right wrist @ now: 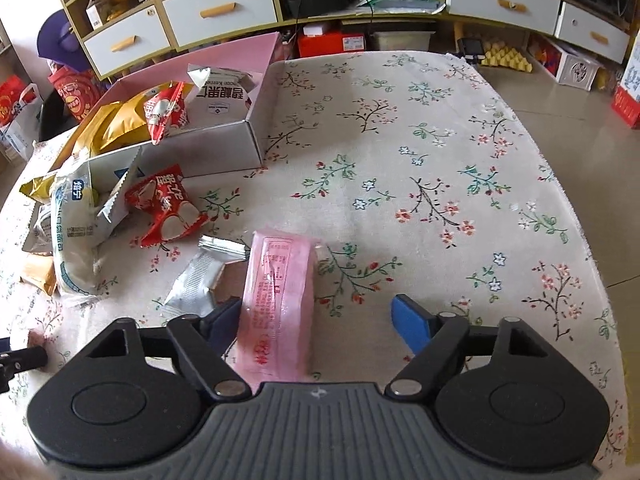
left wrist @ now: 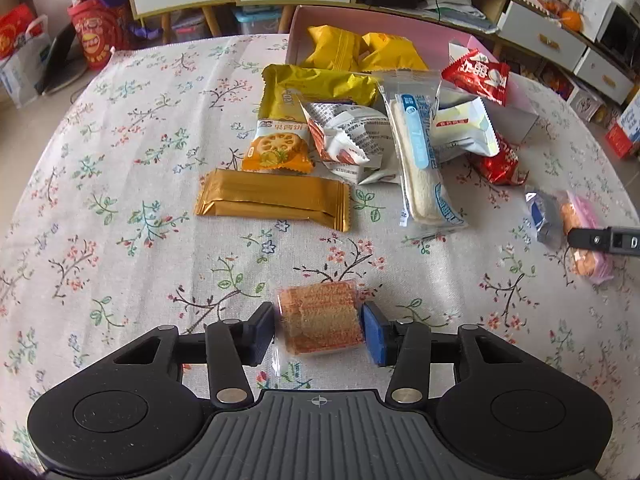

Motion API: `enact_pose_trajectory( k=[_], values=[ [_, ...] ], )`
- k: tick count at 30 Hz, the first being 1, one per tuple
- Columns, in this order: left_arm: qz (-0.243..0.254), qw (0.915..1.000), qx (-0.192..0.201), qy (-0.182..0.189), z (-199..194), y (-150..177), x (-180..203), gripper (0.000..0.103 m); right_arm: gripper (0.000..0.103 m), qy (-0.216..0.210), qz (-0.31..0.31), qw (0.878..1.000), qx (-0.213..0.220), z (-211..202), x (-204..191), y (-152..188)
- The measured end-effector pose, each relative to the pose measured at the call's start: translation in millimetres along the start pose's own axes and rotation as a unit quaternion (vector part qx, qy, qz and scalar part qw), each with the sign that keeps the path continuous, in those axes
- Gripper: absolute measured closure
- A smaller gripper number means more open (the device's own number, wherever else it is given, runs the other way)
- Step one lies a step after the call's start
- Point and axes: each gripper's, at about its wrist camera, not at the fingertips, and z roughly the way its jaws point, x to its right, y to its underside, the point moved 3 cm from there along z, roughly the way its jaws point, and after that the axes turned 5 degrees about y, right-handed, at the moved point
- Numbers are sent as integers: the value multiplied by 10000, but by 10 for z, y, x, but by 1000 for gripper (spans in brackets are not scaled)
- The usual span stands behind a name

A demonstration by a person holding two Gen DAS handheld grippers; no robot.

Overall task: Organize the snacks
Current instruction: 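Move both tools back over the snack pile, then grasp the wafer cake with the left tool while the right tool grasps the pink bar, then carry the wafer cake and pink bar over the pink box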

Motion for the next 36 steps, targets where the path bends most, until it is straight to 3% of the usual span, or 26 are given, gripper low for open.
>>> enact_pose_trajectory(
  k=[4,10,12,14,24,36],
  values=[
    [-70,10000,2,41,-7,-8,-6,62,32,27,-81,10000,0,-2,-8,2],
    [-92,9999,14,85,-11,-12,8,63,56,32,-279,9996,31,-25,-69,-16],
    [-102,9999,16,107,-15,-13,9,63,70,41,-334,9994,28,-33,-83,-21],
    [-100,9999,32,126,-24,-13,17,64,73,57,-348,9994,4,-40,-91,-31],
    [-8,9993,189,315,-126,-65,89,64,74,-42,-278,9996,-7,-115,-114,-58],
    [-29,9965,522,647,-332,-256,209,64,74,-487,97,9985,218,-303,-153,-276]
  ],
)
